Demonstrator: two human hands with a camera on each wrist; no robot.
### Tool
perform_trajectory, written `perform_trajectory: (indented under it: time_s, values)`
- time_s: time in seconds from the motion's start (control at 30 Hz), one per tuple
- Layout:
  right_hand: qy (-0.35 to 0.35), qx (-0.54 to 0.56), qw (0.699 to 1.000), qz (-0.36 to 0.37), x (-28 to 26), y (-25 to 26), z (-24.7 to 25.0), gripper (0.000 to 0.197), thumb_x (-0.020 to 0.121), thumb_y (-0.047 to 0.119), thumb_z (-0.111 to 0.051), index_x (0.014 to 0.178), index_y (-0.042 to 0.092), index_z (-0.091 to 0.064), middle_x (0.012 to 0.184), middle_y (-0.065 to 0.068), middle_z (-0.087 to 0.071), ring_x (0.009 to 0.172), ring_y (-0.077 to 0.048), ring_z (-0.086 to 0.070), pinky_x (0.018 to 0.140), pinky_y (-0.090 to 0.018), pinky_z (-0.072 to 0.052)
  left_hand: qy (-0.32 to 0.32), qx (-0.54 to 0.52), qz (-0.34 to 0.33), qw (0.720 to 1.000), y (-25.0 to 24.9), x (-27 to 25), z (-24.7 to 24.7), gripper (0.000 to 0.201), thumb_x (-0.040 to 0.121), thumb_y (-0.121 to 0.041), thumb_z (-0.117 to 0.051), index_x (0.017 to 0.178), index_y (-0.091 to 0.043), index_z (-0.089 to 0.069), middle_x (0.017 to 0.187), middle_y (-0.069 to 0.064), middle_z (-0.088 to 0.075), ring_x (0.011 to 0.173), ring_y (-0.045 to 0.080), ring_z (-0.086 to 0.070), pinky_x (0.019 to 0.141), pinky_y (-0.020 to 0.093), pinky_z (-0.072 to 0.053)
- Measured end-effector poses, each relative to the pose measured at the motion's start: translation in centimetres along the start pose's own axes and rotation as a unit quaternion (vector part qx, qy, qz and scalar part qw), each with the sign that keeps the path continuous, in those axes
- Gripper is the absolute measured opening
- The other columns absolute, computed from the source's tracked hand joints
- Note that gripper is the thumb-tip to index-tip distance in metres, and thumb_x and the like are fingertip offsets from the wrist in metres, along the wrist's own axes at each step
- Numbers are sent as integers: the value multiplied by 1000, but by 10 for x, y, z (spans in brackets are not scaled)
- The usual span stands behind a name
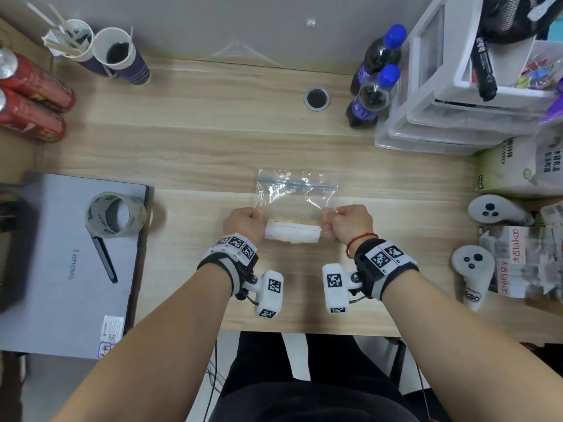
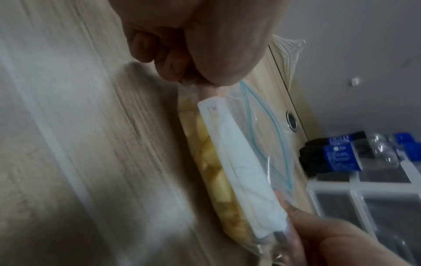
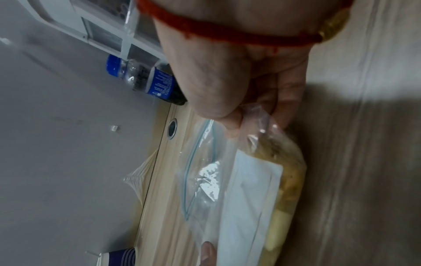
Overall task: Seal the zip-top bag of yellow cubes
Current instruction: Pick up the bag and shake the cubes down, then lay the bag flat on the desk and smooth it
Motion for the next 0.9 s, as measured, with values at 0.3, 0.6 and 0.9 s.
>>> perform_trajectory:
  time_s: [0.3, 0.6, 0.9]
  values:
    - [-20, -145, 988, 58, 14, 11, -4, 43, 87, 36, -61, 62, 2, -65, 57, -10, -65, 61, -27, -61, 53, -25, -43, -15, 140, -26, 990, -6, 4, -1, 31, 95, -39, -48, 103, -14, -64, 95, 8, -69, 74, 25, -56, 65, 29, -42]
    - [-47, -205, 971, 116, 19, 12, -8, 43, 90, 34, -58, 52, 14, -50, 49, 1, -49, 57, -24, -51, 56, -25, -35, 126, 245, -341, 898, -37, -37, -51, 73, 92, -61, -36, 151, -19, -22, 161, 2, -14, 147, 20, -14, 119, 41, -16]
    - [-107, -208, 901, 365, -6, 51, -8, 21, 91, 24, -55, 106, 8, -57, 111, -9, -58, 103, -25, -54, 90, -34, -46, 211, 283, -336, 873, -23, -21, -63, 97, 82, -75, -37, 153, -23, 4, 160, -5, 11, 147, 12, 10, 119, 37, 3]
Point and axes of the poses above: each hand's wrist, its own x-axis towards the middle knuckle, its own z-axis out of the back of the hand, y = z × x, the point moved 4 cm from there along x, towards the middle knuckle
